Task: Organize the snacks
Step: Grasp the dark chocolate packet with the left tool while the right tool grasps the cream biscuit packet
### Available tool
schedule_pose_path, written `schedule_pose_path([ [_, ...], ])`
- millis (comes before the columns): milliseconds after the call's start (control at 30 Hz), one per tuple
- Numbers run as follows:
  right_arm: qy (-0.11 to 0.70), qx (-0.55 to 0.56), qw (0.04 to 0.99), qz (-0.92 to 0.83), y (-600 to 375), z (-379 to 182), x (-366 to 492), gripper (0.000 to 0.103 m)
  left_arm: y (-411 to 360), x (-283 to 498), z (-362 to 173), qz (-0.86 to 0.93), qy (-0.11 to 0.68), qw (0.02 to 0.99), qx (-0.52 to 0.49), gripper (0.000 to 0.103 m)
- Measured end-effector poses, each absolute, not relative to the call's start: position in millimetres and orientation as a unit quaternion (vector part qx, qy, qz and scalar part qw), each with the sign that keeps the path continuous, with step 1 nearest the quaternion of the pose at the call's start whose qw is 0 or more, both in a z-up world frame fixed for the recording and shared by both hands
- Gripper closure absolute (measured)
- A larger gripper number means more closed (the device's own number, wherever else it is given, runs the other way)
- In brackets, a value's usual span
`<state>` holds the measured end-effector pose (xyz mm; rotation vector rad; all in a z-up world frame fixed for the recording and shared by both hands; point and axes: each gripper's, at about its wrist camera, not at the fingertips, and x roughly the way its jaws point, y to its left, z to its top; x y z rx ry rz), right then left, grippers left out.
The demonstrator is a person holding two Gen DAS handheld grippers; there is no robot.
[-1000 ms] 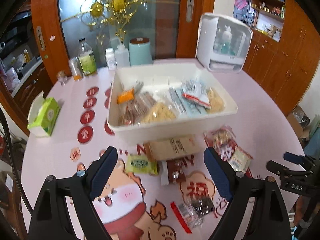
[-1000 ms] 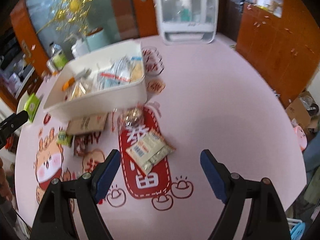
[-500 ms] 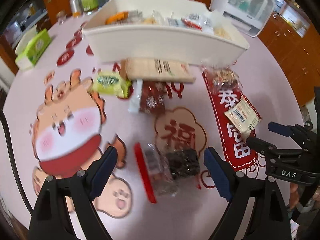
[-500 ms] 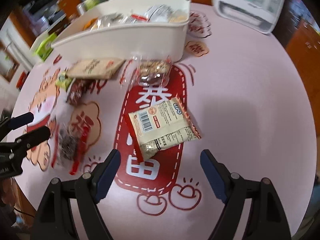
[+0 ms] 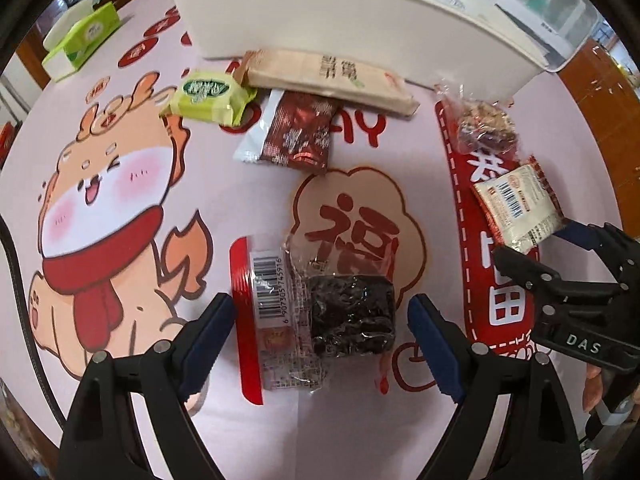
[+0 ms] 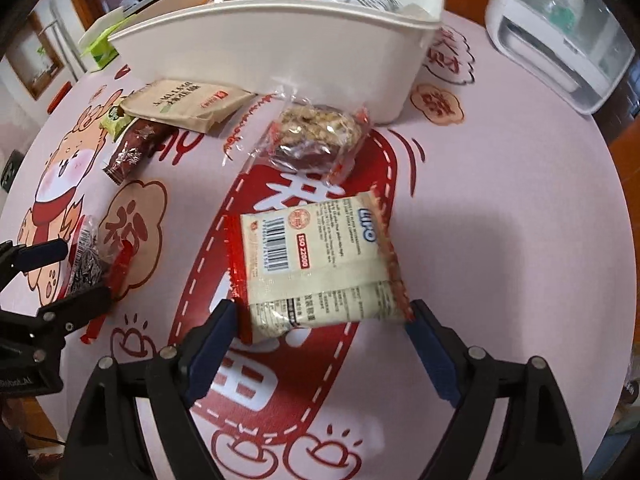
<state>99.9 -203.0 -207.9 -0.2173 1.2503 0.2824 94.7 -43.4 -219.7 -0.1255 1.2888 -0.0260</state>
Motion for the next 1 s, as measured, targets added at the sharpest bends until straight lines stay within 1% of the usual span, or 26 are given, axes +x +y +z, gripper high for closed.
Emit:
schedule_pose_path([
  [100, 0.575, -0.104, 0.800, 0.137, -205, -207, 98, 0.016, -49, 93, -222, -0.009, 0.601, 0.798, -0.045, 0.016],
  [133, 0.573, -0.104, 0.801, 0.138, -205, -207, 98, 0.017, -51, 92, -222, -0.004, 0.599, 0.800, -0.038, 0.023],
  [200, 0.567, -0.107, 0.805, 0.141, -206, -207, 96, 0.018, -55, 92, -222, 0.002, 0.596, 0.802, -0.028, 0.026],
  [267, 0.562, -0.108, 0.807, 0.145, -206, -206, 93, 0.023, -56, 91, -221, 0.005, 0.596, 0.803, -0.031, 0.028],
  [300, 0.559, -0.109, 0.808, 0.148, -206, -204, 92, 0.029, -57, 90, -220, 0.006, 0.594, 0.804, -0.030, 0.039],
  [333, 0.557, -0.110, 0.809, 0.151, -205, -203, 91, 0.039, -57, 88, -217, 0.007, 0.589, 0.808, -0.025, 0.053],
  [400, 0.555, -0.113, 0.809, 0.156, -203, -201, 90, 0.049, -59, 86, -214, -0.002, 0.591, 0.806, -0.026, 0.056],
  [433, 0.556, -0.112, 0.809, 0.156, -203, -200, 89, 0.050, -58, 85, -213, -0.002, 0.592, 0.806, -0.027, 0.058],
  [533, 0.557, -0.101, 0.808, 0.161, -206, -199, 88, 0.053, -58, 83, -211, -0.005, 0.596, 0.802, -0.036, 0.060],
  [700, 0.564, -0.079, 0.803, 0.175, -207, -194, 74, 0.053, -59, 72, -200, -0.009, 0.595, 0.803, -0.040, 0.060],
  [867, 0.564, -0.057, 0.801, 0.193, -206, -185, 57, 0.053, -50, 69, -179, -0.008, 0.581, 0.814, -0.029, 0.060],
  [1000, 0.551, -0.052, 0.808, 0.203, -201, -169, 49, 0.053, -39, 73, -147, -0.006, 0.557, 0.830, -0.026, 0.060],
])
